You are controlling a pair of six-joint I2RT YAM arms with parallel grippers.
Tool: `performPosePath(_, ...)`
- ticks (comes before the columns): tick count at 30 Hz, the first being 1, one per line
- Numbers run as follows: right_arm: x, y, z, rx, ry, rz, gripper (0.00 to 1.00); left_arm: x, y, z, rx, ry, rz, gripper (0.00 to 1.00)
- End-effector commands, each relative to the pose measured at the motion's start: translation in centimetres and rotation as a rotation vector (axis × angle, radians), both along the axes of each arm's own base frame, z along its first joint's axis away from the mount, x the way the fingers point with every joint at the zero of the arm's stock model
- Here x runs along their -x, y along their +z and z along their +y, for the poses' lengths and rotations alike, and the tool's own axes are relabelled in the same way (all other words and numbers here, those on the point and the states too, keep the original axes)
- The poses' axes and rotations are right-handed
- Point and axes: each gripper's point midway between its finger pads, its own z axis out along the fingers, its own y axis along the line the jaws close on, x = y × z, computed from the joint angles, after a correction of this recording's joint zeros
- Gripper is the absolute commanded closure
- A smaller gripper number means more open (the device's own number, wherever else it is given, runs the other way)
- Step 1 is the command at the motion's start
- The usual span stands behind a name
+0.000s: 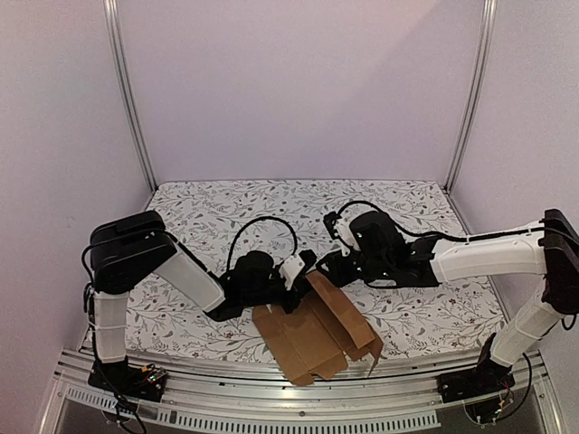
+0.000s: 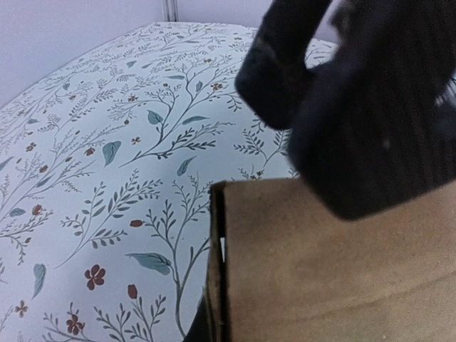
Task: Fold the paper box
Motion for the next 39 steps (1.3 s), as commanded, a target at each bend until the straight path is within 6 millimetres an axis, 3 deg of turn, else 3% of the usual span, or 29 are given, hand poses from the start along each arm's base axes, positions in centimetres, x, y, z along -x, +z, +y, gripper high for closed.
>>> performPosePath(1, -0.4, -0.9, 0.3, 0.004, -0.013, -0.009, 0.78, -0.3, -0.9, 0.1, -0.005, 0.003, 0.028, 1.00)
performPosePath(5, -0.3, -1.2, 1.0, -0.026, 0.001, 0.005, 0.89, -0.3, -1.5, 0.2, 0.003, 0.014, 0.055, 1.00)
performPosePath(13, 0.1, -2.8, 2.1, -0.061, 0.019, 0.064, 0.99, -0.6, -1.9, 0.4, 0.000, 0.039, 0.066, 1.00)
performPosePath(19, 0.2, -4.3, 1.9, -0.055, 0.003, 0.086, 1.00, -0.5, -1.9, 0.3, 0.013, 0.040, 0.075, 0.99)
performPosePath(25, 0.6, -5.3, 1.5, -0.041, -0.008, 0.103, 1.00, -0.7, -1.8, 0.3, 0.038, 0.051, 0.071, 0.89)
performPosePath(39, 1.2, -5.8, 1.1, -0.046, -0.020, 0.124, 1.00, -0.8, 0.2, 0.0, 0.166, 0.050, 0.018, 0.78)
